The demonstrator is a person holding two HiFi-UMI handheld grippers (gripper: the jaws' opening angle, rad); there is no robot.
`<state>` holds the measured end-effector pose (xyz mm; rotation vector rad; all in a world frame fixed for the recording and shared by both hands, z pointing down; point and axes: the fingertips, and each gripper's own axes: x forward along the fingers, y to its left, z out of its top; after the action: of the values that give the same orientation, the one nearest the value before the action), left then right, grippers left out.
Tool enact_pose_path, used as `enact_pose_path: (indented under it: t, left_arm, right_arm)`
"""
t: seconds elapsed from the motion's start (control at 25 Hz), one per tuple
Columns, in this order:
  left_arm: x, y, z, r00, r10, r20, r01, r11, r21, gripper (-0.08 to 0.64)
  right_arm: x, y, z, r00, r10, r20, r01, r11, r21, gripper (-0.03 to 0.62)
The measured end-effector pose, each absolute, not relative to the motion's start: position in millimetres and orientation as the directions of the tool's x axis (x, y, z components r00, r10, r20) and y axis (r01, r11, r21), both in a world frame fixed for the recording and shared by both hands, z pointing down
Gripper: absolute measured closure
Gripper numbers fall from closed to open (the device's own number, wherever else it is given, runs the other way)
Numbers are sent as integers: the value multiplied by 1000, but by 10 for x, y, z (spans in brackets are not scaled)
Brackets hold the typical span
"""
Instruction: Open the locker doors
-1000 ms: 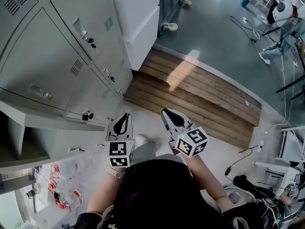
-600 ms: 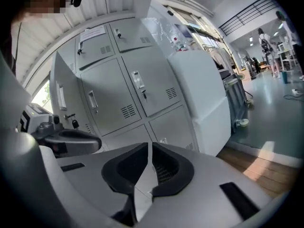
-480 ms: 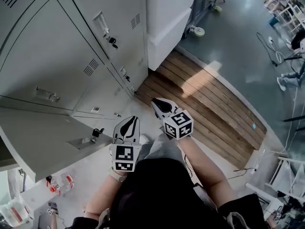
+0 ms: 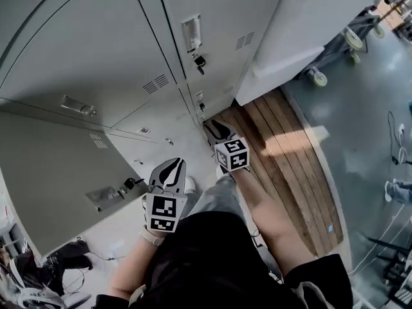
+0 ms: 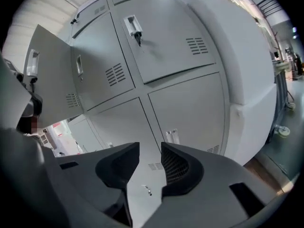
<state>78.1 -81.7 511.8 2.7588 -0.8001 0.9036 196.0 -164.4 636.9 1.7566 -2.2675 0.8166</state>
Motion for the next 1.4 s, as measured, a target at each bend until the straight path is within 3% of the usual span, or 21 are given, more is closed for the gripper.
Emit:
enact_pose_path:
  t: [0.36,0.52,1.04,1.4]
  left_arm:
    - [663,-1079,5138,515,-614,598,-742,-669,-47,522]
    - [619,-1042,5186,459,-643,613,-790,-611,-49,522]
    - [341,-758,5363,300,-686,663,-892,-449,-61,522]
    - [344,-642,5415,290,-691,662,-905,-424,-46,525]
  right_arm:
    - [1878,-2305,7053,-451,-715,534,-892,351,-283,313]
    - [1859,-2526,7298,-483,-675,557,-875,381,-298,284]
    - [1788,-3029,7579,-483,-658,577,-871,427,-242,262]
    - [1816,-2933,7593,-463,-650,602,-881,414,-231,267]
